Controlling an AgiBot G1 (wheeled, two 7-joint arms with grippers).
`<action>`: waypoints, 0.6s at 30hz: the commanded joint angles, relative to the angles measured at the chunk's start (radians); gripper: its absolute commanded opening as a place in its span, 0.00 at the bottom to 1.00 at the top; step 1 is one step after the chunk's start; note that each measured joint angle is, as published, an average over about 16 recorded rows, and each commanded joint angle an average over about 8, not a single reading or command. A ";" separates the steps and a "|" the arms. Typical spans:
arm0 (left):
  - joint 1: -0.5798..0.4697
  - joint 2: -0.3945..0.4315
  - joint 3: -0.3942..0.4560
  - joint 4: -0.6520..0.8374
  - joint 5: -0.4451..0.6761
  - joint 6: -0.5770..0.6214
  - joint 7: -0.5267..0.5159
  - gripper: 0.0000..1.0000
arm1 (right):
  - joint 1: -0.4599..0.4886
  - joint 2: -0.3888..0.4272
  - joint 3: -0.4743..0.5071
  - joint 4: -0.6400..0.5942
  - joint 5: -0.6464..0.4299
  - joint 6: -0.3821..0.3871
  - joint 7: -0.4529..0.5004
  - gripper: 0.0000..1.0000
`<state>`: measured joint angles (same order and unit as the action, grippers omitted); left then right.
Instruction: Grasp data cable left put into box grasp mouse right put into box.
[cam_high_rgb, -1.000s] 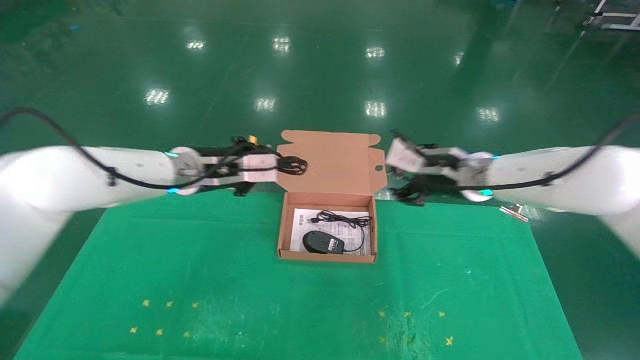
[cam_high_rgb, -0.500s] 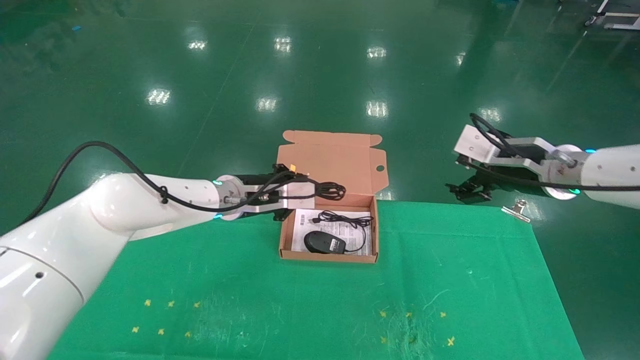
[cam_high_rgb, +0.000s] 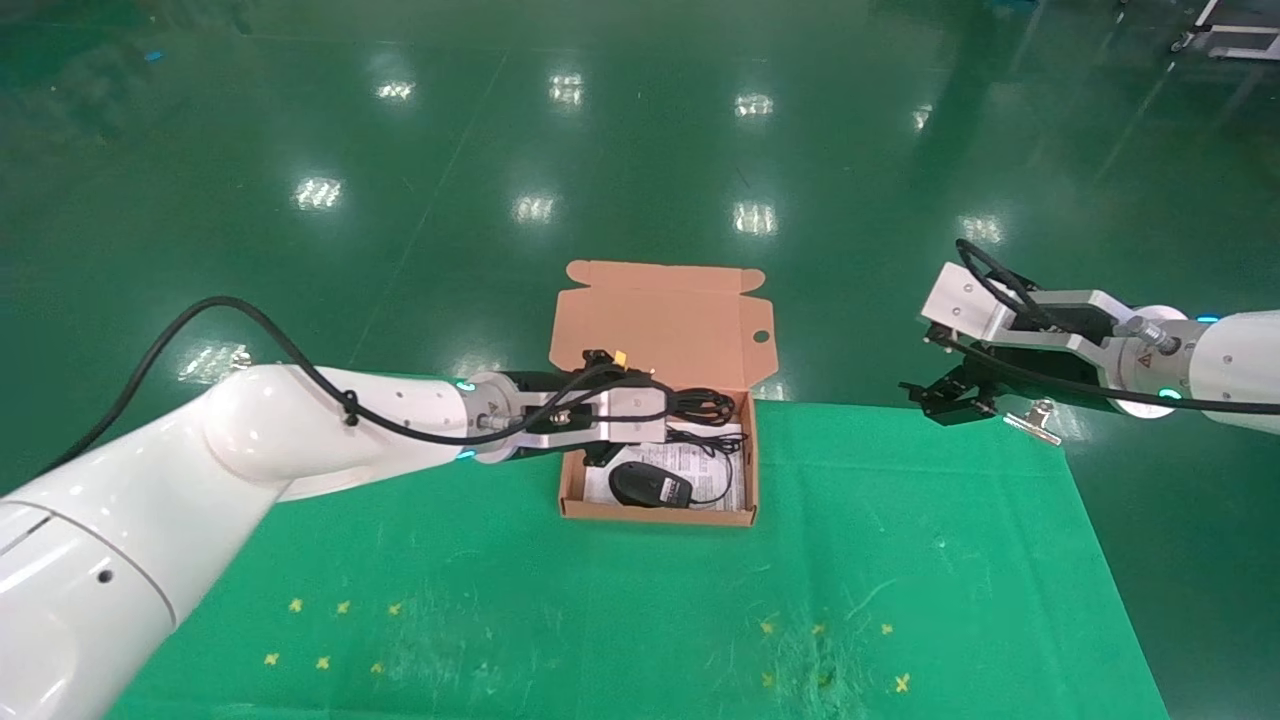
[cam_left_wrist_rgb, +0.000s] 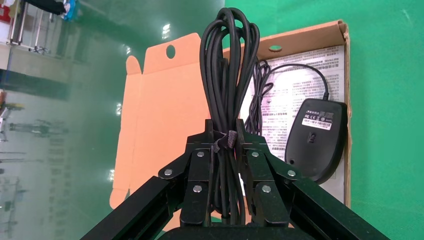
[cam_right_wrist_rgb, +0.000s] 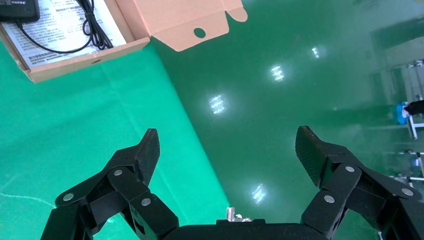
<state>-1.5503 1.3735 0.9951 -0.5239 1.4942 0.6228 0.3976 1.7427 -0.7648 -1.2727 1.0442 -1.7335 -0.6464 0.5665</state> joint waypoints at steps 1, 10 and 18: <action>-0.001 0.000 0.014 -0.001 -0.015 0.000 -0.001 1.00 | 0.000 0.004 -0.001 0.006 -0.004 0.000 0.004 1.00; -0.002 0.000 0.002 -0.001 -0.003 0.001 -0.001 1.00 | 0.000 -0.001 -0.001 0.000 -0.001 0.000 0.001 1.00; -0.022 -0.031 -0.011 -0.027 -0.006 -0.006 -0.003 1.00 | 0.014 0.003 0.005 0.002 -0.007 0.007 -0.002 1.00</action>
<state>-1.5914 1.3376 0.9803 -0.5461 1.4882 0.6091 0.3902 1.7719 -0.7553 -1.2637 1.0568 -1.7497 -0.6389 0.5636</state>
